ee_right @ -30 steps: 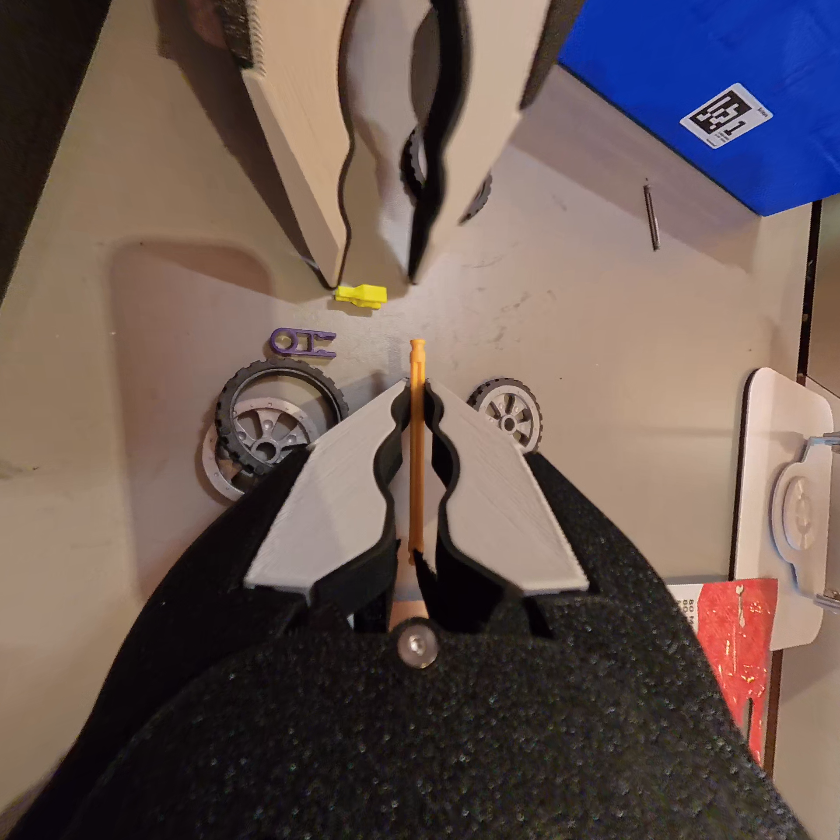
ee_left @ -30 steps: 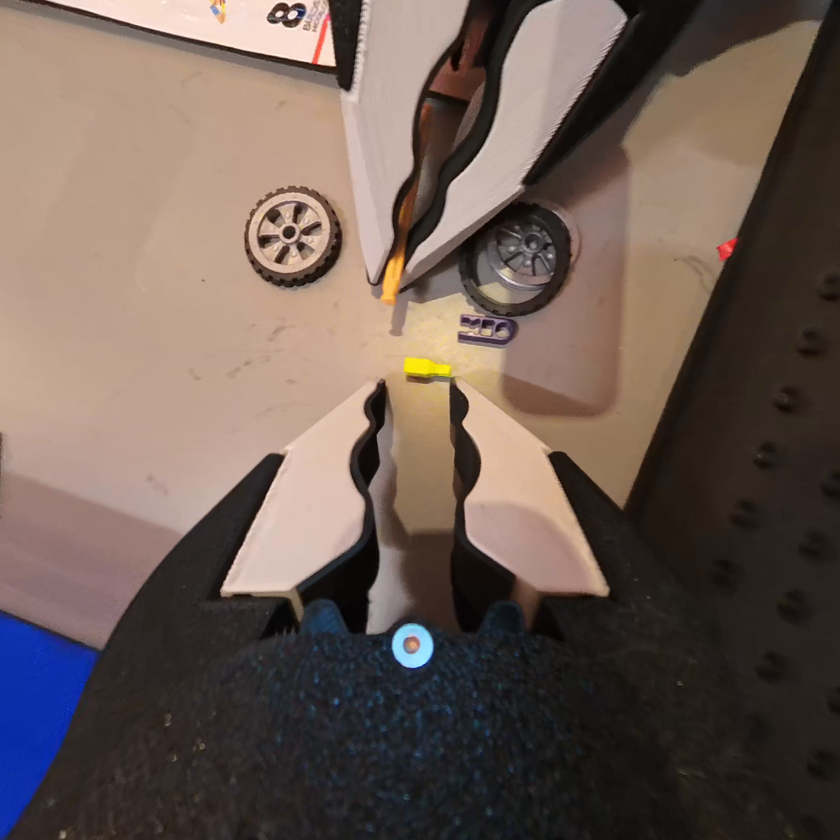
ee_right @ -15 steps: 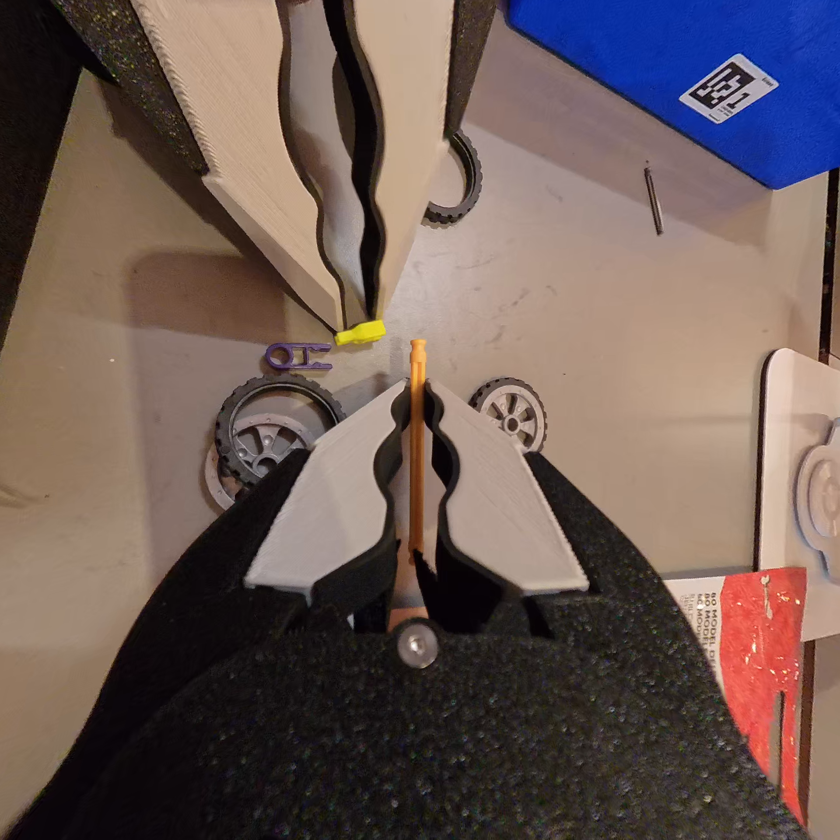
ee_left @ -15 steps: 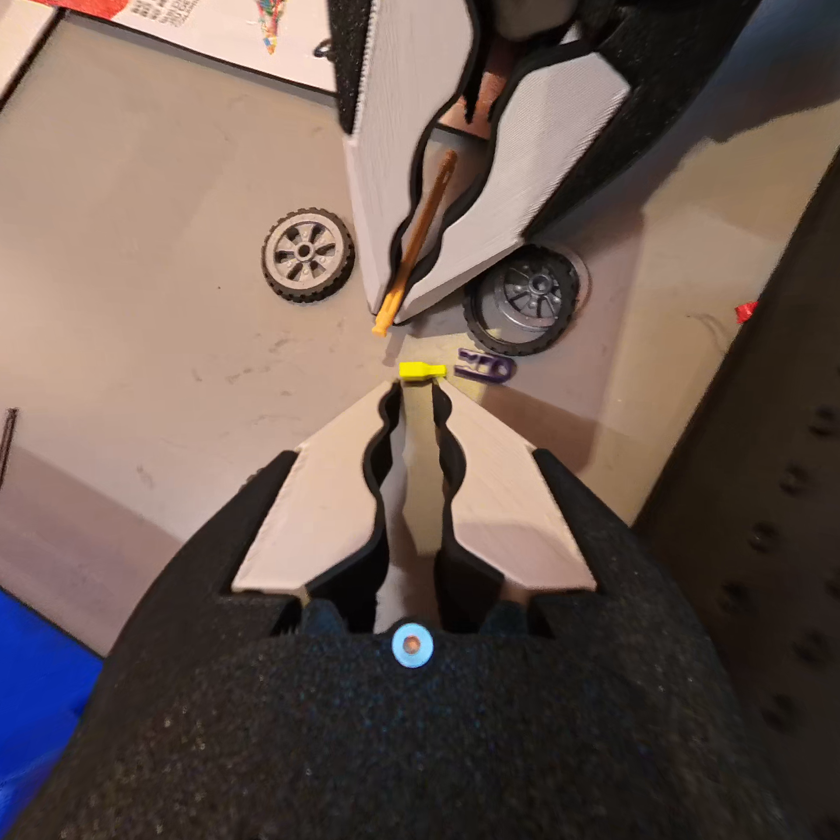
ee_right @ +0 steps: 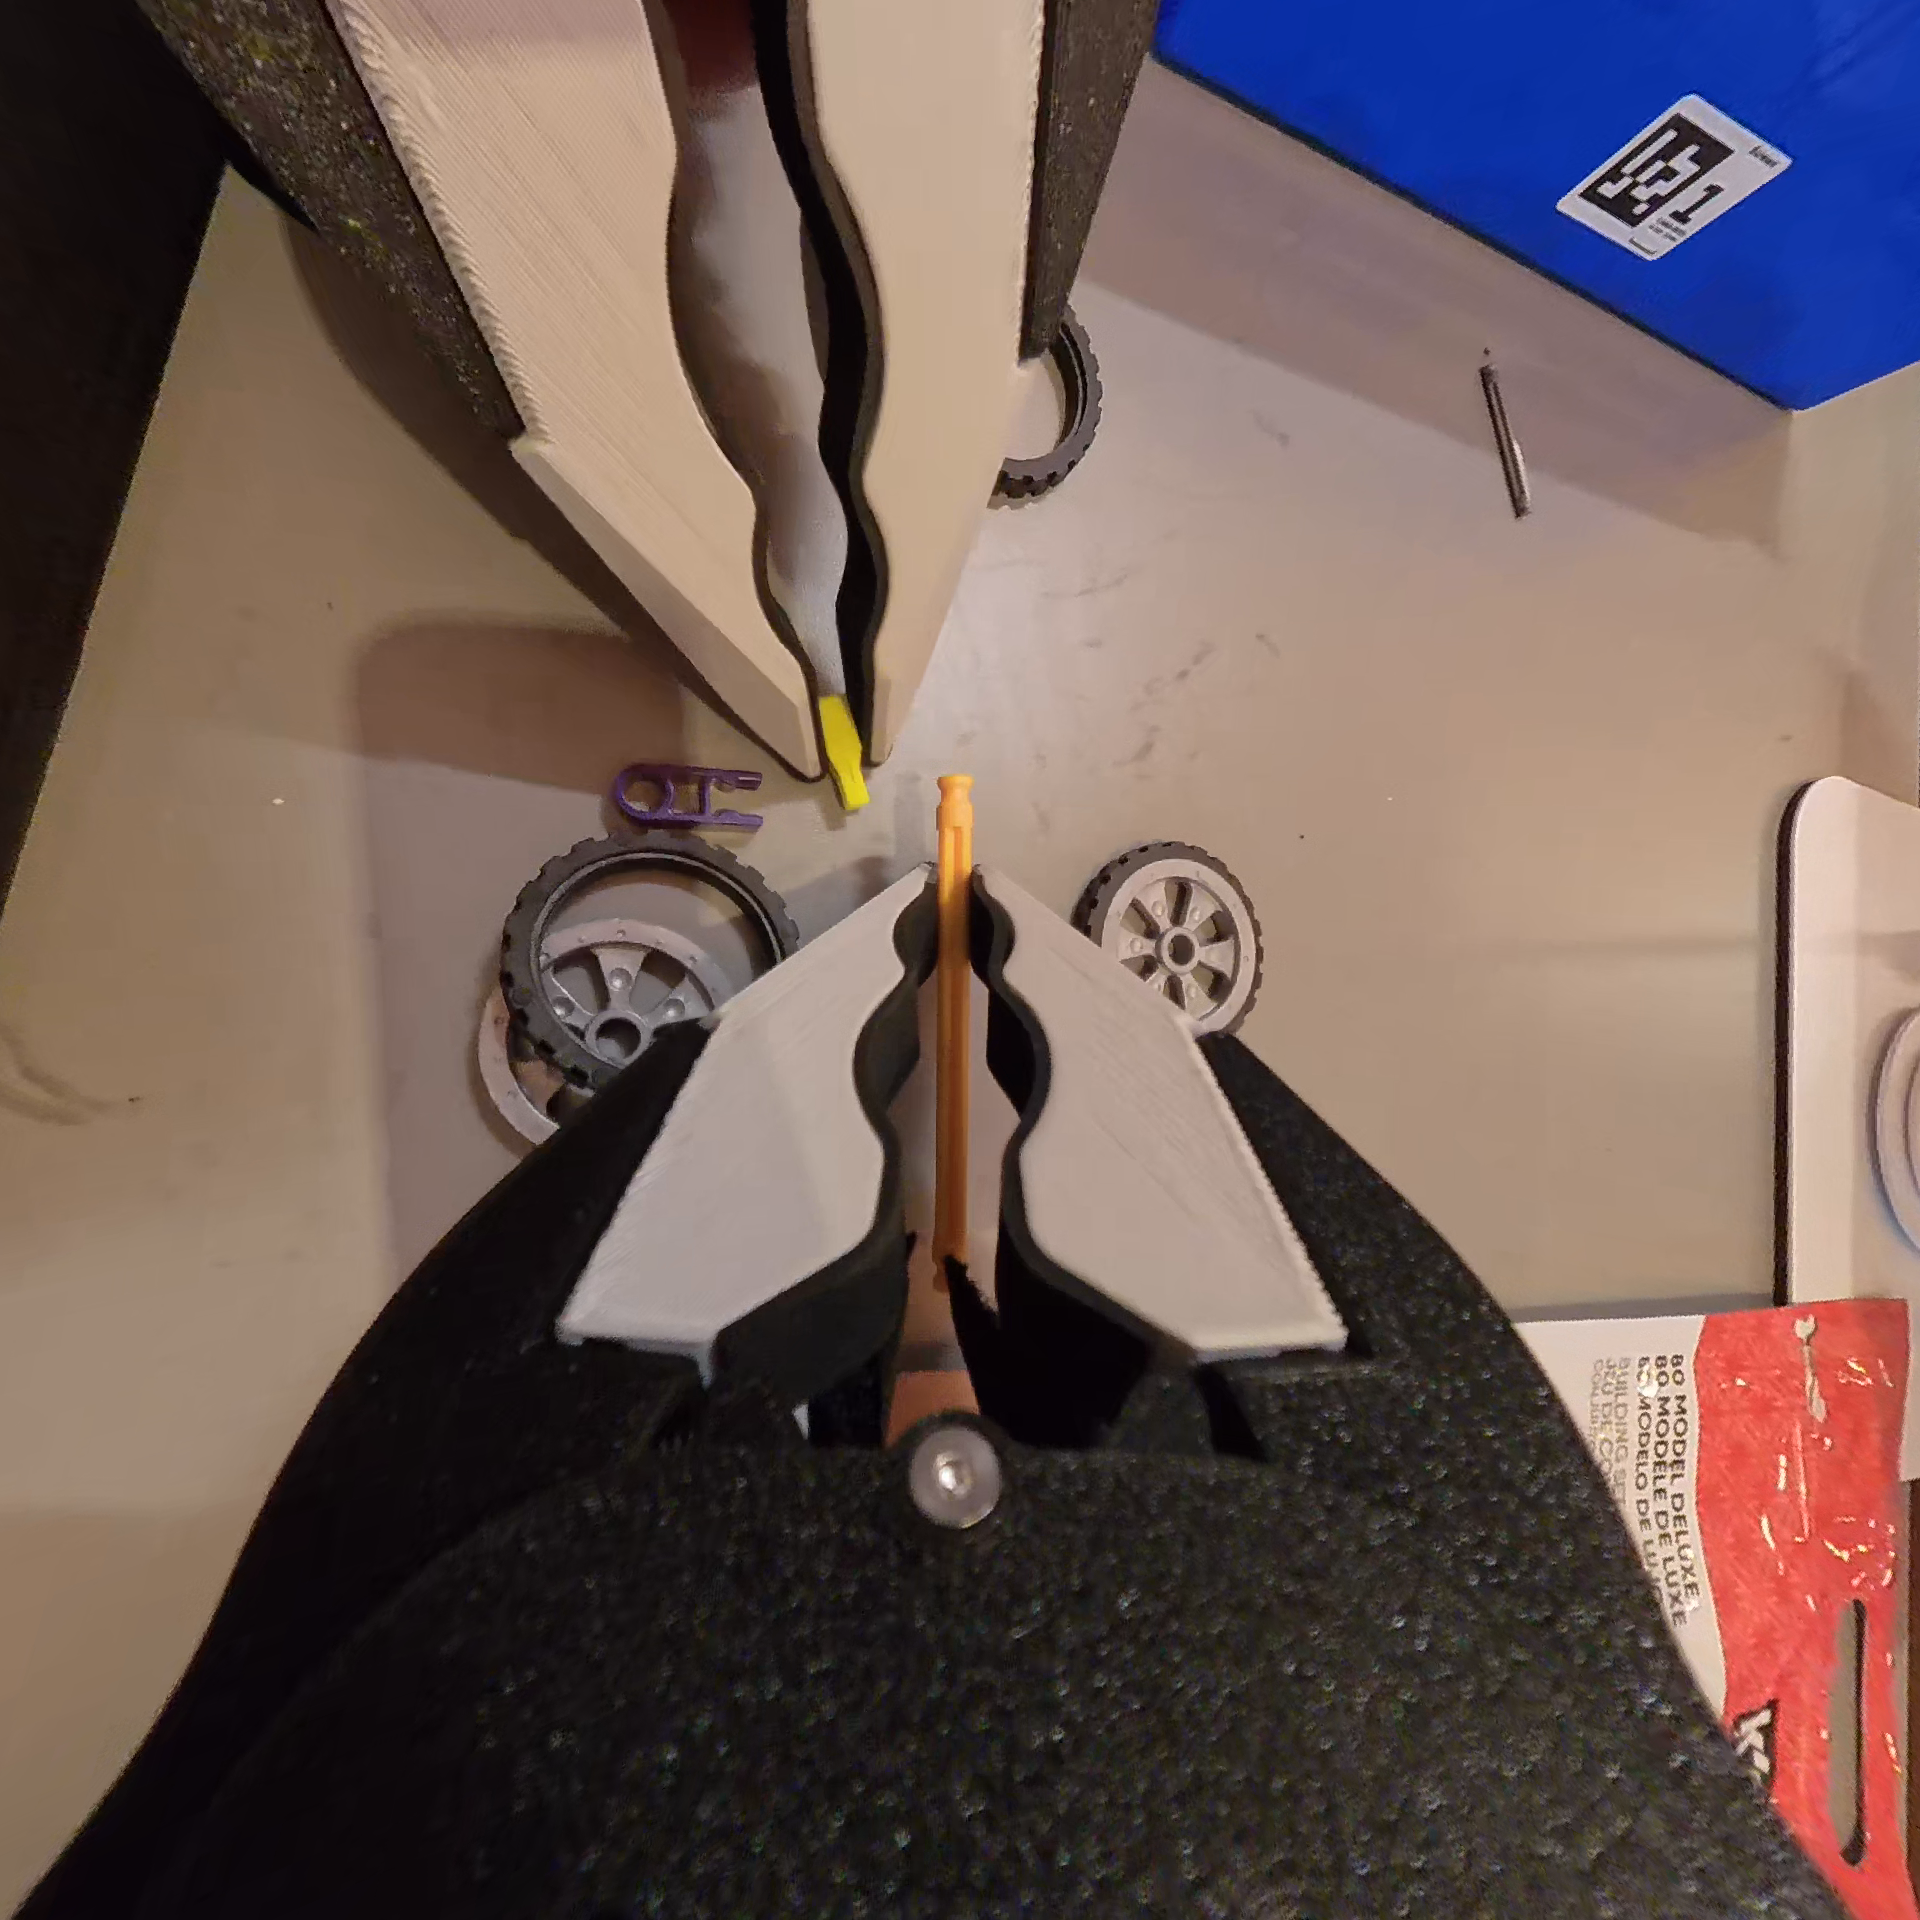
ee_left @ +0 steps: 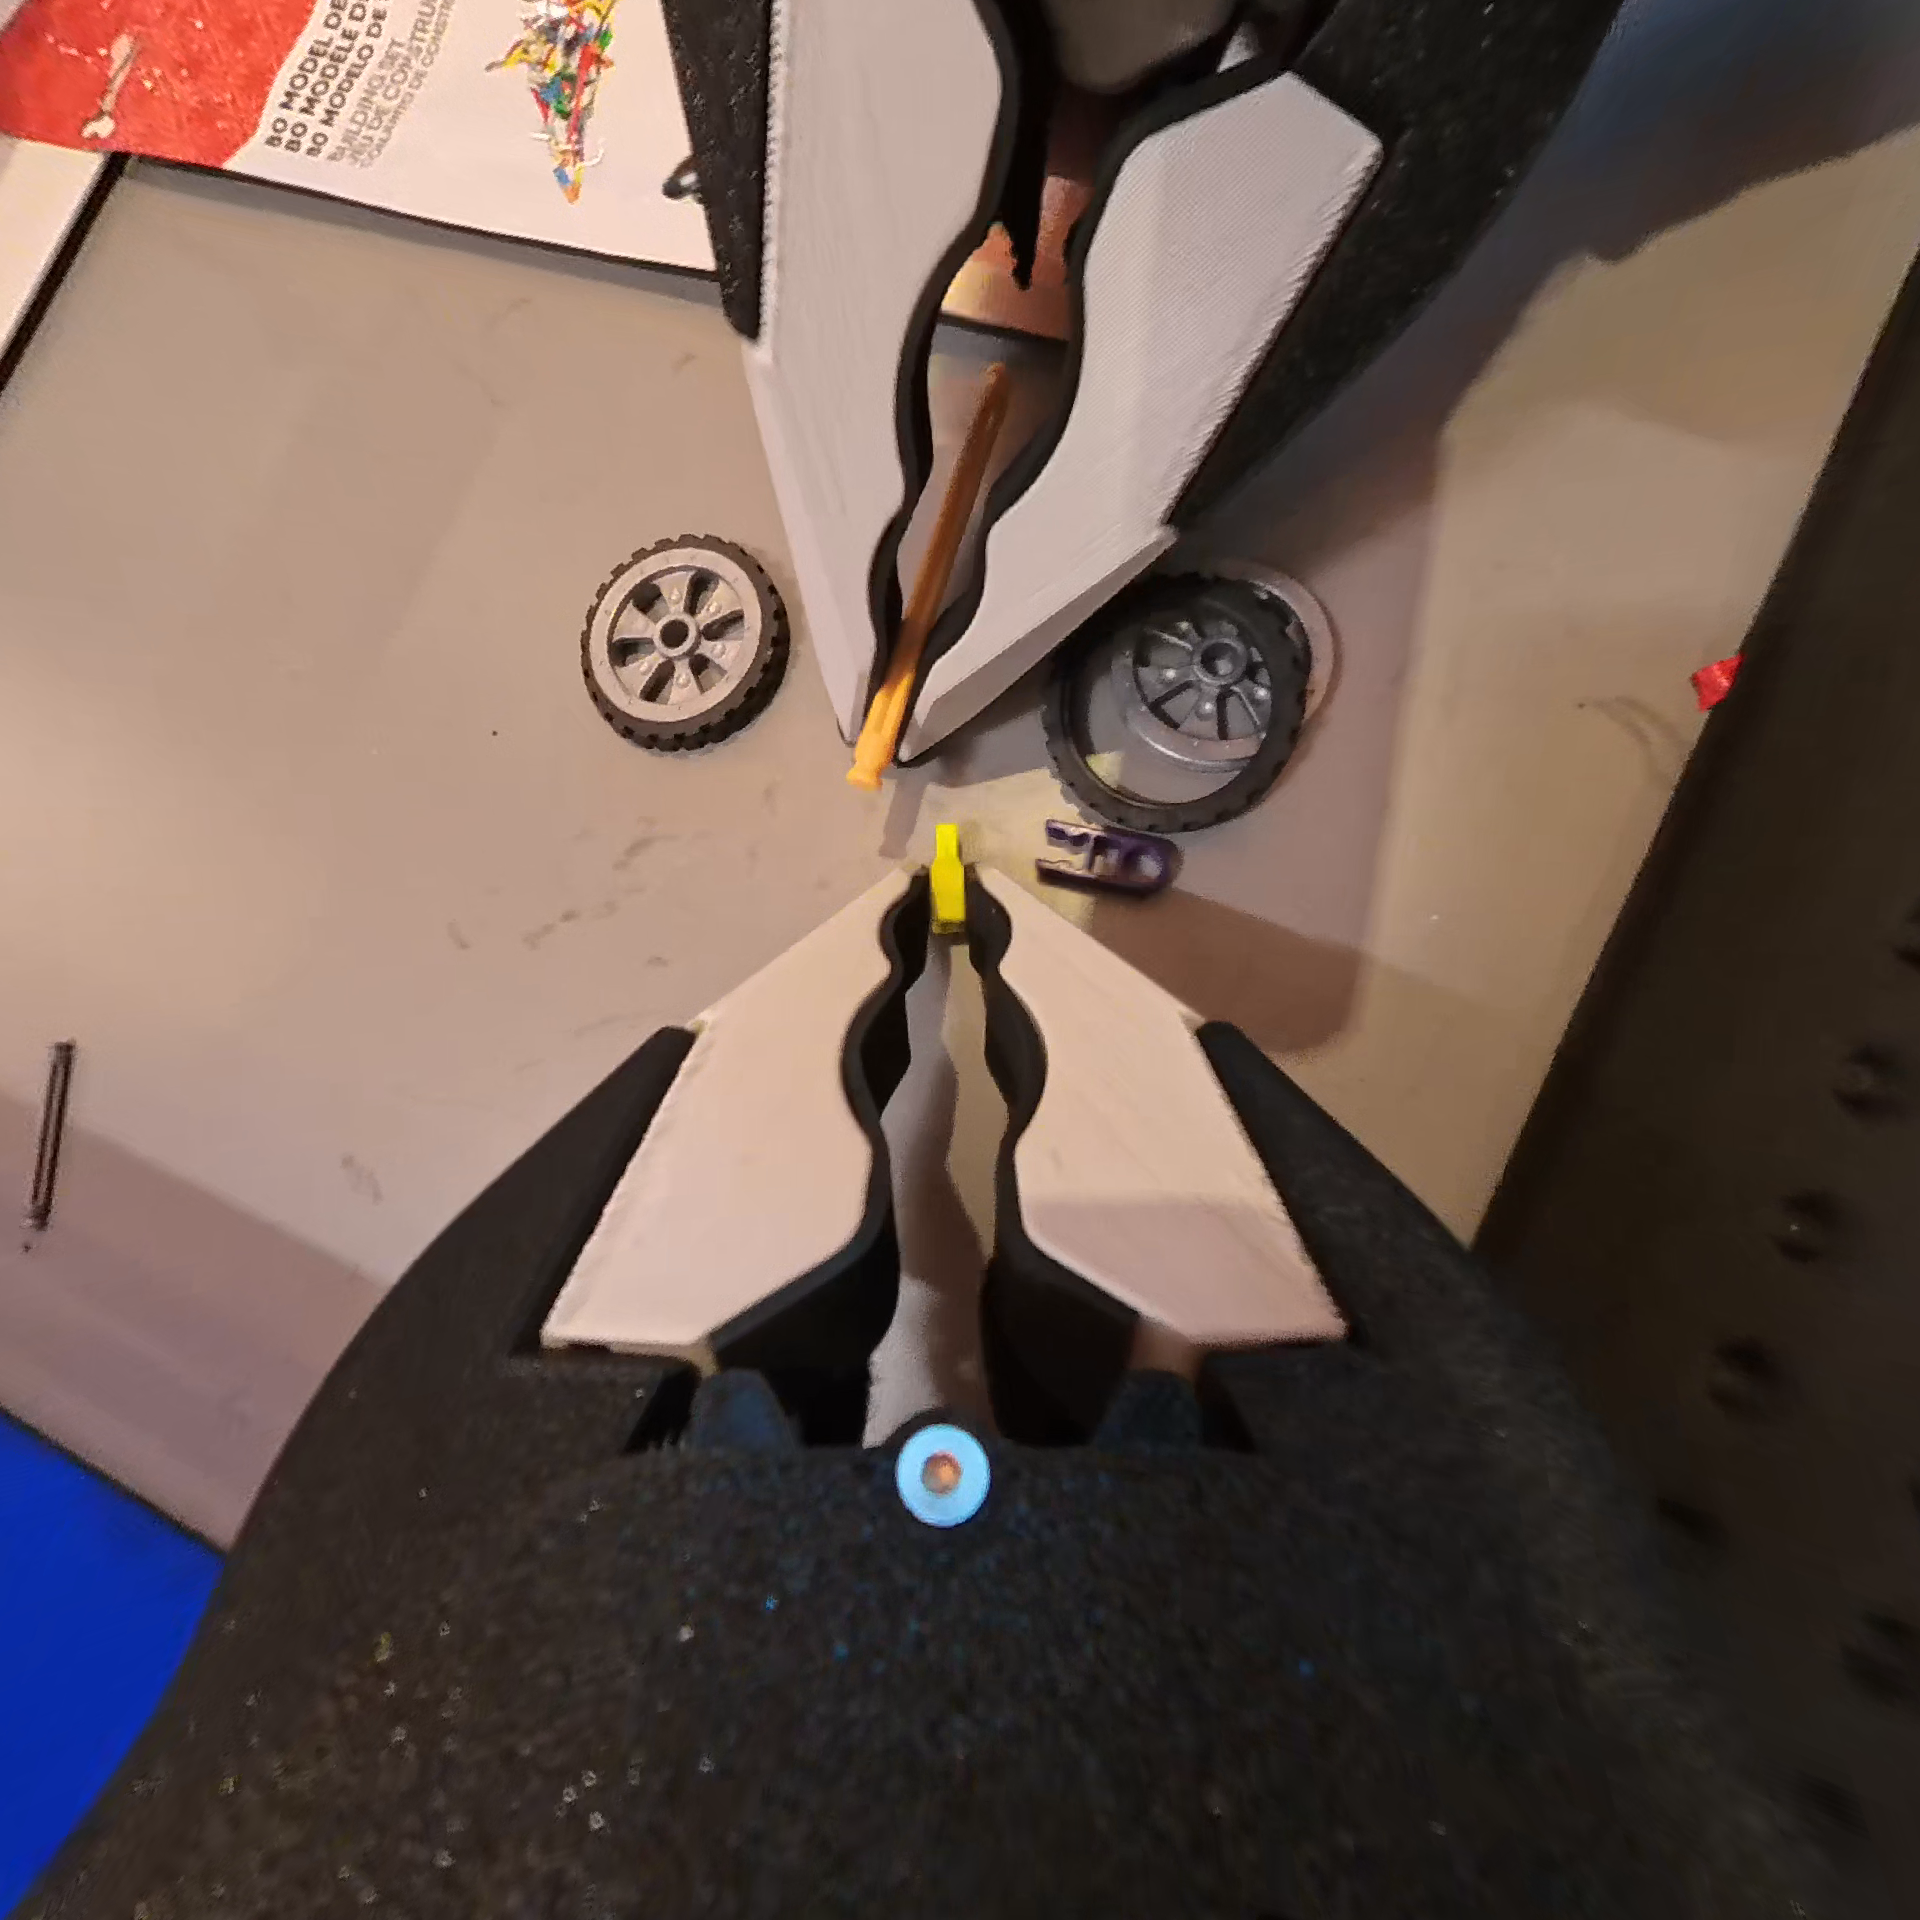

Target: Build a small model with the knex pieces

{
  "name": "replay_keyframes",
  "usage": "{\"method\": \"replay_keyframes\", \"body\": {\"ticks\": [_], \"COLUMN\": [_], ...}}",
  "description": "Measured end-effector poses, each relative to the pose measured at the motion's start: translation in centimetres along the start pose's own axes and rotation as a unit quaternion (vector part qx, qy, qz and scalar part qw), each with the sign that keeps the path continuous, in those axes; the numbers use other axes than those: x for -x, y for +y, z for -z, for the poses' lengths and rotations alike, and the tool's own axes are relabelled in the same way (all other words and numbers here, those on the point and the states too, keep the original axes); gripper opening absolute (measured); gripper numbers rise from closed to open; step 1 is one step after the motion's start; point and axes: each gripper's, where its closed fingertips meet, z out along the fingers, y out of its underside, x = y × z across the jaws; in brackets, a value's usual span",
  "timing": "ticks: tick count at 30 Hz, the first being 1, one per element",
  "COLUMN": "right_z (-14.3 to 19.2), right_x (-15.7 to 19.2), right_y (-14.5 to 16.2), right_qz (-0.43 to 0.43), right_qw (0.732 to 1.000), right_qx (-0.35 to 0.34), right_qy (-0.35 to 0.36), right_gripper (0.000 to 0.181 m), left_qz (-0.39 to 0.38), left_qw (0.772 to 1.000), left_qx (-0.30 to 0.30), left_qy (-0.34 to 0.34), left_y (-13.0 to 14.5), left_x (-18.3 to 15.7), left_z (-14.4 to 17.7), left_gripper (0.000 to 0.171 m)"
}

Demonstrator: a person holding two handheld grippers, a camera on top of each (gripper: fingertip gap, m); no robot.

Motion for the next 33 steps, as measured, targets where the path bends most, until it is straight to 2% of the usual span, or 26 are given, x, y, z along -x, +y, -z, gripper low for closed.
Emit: {"method": "replay_keyframes", "body": {"ticks": [5, 11, 14, 16, 20, 23, 27, 33], "right_z": [0.1, 0.2, 0.3, 0.3, 0.4, 0.4, 0.3, 0.1], "right_x": [0.0, 0.1, 0.3, 0.6, 1.3, 1.5, 1.6, 1.6], "right_y": [0.1, 0.1, 0.1, -0.2, -0.5, -0.7, -1.0, -1.3], "right_qz": [0.000, 0.012, 0.027, 0.046, 0.091, 0.145, 0.208, 0.202], "right_qw": [1.000, 1.000, 1.000, 0.999, 0.996, 0.989, 0.976, 0.977], "right_qx": [-0.003, 0.000, 0.002, 0.000, 0.005, 0.016, 0.031, 0.028], "right_qy": [-0.001, 0.002, 0.005, 0.004, 0.011, 0.031, 0.061, 0.063], "right_gripper": [0.004, 0.004, 0.004, 0.004, 0.004, 0.004, 0.004, 0.004], "left_qz": [0.017, 0.045, 0.044, 0.047, 0.022, -0.026, -0.030, -0.019], "left_qw": [1.000, 0.999, 0.998, 0.998, 0.999, 0.999, 0.999, 0.998], "left_qx": [0.015, 0.012, 0.002, 0.005, -0.010, -0.005, -0.011, -0.021], "left_qy": [-0.012, 0.007, 0.046, 0.032, 0.024, 0.020, 0.039, 0.053], "left_y": [0.8, 0.9, 0.5, 0.7, 0.6, 0.4, 0.0, 0.1], "left_x": [1.1, 0.1, -1.4, -0.7, 0.0, -0.1, -0.2, -0.1], "left_z": [0.5, 0.8, 0.8, 1.0, 1.6, 0.9, 0.4, 0.2], "left_gripper": [0.010, 0.009, 0.020, 0.032, 0.039, 0.037, 0.027, 0.018]}}
